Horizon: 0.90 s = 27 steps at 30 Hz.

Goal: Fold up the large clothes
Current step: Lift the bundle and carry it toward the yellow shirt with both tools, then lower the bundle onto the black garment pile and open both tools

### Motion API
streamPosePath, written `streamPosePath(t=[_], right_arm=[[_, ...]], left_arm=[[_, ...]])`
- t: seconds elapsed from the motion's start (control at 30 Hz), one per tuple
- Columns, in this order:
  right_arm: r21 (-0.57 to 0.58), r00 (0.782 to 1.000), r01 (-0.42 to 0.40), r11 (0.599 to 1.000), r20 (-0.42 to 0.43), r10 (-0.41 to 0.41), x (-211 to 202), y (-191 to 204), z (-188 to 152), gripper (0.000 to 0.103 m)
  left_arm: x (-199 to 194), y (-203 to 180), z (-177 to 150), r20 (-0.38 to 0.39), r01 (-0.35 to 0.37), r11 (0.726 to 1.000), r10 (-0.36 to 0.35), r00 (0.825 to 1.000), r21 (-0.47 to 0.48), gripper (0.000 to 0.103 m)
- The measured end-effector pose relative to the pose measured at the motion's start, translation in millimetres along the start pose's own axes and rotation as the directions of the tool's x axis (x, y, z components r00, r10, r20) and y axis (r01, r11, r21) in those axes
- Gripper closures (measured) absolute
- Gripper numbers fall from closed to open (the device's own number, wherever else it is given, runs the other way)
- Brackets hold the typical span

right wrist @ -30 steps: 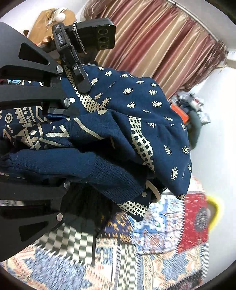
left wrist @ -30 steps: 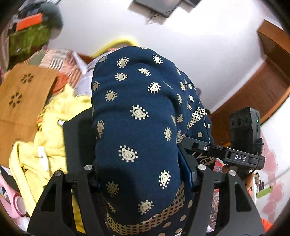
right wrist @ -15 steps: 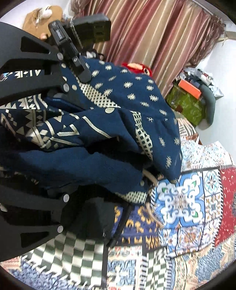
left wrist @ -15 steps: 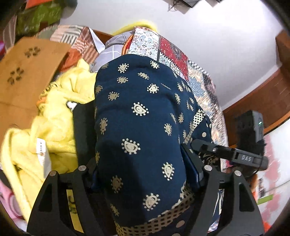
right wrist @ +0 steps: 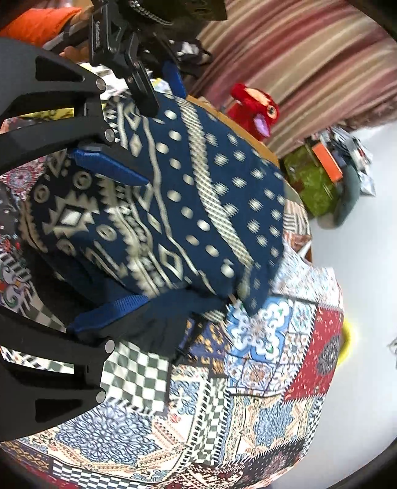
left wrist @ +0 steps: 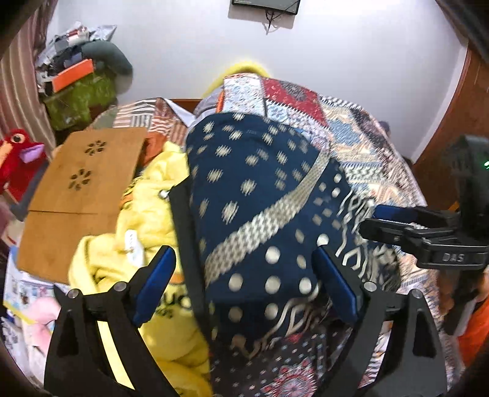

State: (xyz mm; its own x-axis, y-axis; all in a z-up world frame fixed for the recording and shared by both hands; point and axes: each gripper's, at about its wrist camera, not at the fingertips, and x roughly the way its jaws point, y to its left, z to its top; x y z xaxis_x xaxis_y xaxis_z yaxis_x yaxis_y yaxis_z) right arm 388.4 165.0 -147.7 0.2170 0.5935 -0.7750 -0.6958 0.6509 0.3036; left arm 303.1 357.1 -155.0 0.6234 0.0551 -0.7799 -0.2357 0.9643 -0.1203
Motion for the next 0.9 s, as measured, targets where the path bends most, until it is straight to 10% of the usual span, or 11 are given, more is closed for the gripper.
streamPosePath(t=[0.33,0.6,0.9], right_arm=[[-0.034,0.996,0.08,0.996,-0.027,-0.081,-9,7,-34,0.032],[-0.018,0.991,0.083,0.996,0.107,-0.08,-88,16,-38,0.032],[-0.052,0.93,0.072,0.996,0.364,-0.048,-197,64,-51,0.032]], left_arm=[[-18,8,-33,-0.013,-0.021,0.997,0.02,1.0,-0.068,0.011],[-74,-22,-42,0.074,-0.112,0.994,0.112,0.991,-0.005,0.011],[-208,-84,-43,0.378,-0.158,0.985,0.123,0.918,0.063,0.011]])
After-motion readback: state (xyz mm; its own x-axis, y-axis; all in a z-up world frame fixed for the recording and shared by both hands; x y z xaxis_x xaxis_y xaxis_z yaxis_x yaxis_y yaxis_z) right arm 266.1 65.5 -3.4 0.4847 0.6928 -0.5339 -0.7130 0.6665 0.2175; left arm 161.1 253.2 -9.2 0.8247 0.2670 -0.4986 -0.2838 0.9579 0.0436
